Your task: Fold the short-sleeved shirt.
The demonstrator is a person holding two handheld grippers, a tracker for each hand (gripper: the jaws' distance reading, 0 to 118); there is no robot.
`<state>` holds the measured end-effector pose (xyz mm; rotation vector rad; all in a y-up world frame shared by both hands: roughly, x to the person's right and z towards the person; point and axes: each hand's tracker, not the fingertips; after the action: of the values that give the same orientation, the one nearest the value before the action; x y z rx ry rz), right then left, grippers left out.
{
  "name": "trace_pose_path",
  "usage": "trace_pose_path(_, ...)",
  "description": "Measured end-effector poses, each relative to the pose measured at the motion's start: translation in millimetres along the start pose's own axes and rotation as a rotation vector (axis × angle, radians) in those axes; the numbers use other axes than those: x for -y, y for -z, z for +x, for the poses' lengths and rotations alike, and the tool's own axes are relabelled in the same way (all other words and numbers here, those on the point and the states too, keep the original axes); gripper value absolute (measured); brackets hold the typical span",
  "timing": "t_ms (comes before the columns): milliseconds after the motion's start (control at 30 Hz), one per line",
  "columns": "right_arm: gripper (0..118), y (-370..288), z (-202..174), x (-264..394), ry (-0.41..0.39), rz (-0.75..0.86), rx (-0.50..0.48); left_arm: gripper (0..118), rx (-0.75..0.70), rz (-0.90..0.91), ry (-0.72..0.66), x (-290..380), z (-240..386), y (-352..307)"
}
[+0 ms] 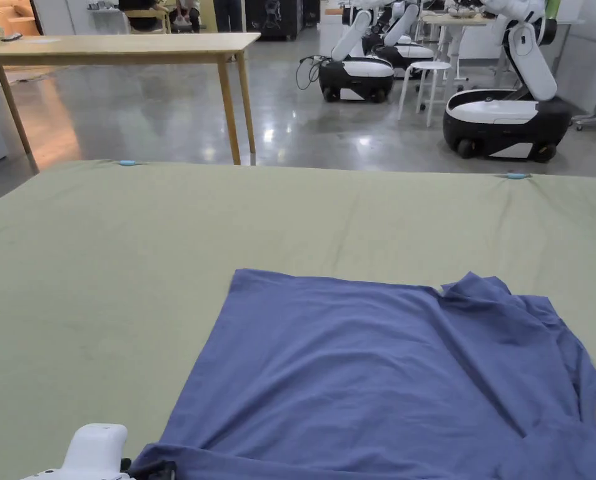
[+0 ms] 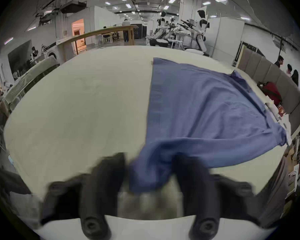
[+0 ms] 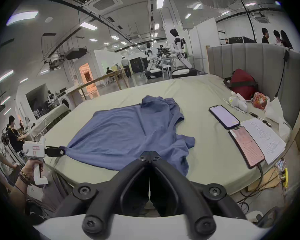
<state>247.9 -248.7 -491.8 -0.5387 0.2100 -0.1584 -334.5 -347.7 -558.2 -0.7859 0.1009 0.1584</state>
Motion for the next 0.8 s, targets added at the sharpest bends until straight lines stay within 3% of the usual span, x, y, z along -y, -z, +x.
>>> trace_pose_path(33, 1, 0, 1, 1, -0.002, -0.004, 0.010, 12, 0.062, 0.024, -0.032, 1, -2, -3)
trace_pose_path(67, 1, 0, 0, 1, -0.002, -0.009, 0.015, 6, 0.073, 0.032, -0.036, 1, -4, -4)
trace_pose_path(167, 1, 2, 2, 2, 0.011, -0.025, 0.026, 5, 0.036, 0.025, 0.046, 2, 12, -9)
trace_pose_path(300, 5, 11, 8, -3, -0.036, -0.031, 0.046, 5, 0.047, 0.054, 0.030, 0, 9, -13)
trace_pose_path(333, 24, 20, 14, -4, -0.052, -0.047, 0.038, 5, 0.054, 0.054, 0.017, -1, 8, -13)
trace_pose_path(367, 62, 32, 19, -5, -0.054, -0.108, 0.051, 5, 0.051, 0.057, 0.020, -1, 6, -12)
trace_pose_path(400, 115, 43, 23, -4, -0.054, -0.149, 0.079, 5, 0.049, 0.059, 0.016, -1, 6, -11)
trace_pose_path(467, 114, 69, 29, 5, -0.065, -0.238, 0.138, 5, 0.051, 0.058, 0.010, 0, 6, -11)
trace_pose_path(500, 114, 73, 34, 12, -0.072, -0.192, 0.113, 5, 0.046, 0.062, 0.020, -1, 5, -12)
trace_pose_path(667, 113, 113, 46, 18, -0.100, -0.316, 0.134, 5, 0.059, 0.057, 0.011, -1, 8, -12)
trace_pose_path(767, 97, 124, 41, 19, -0.119, -0.344, 0.106, 5, 0.069, 0.049, -0.002, 0, 9, -11)
trace_pose_path(800, 79, 125, 38, 20, -0.116, -0.348, 0.101, 5, 0.066, 0.050, 0.003, 0, 10, -11)
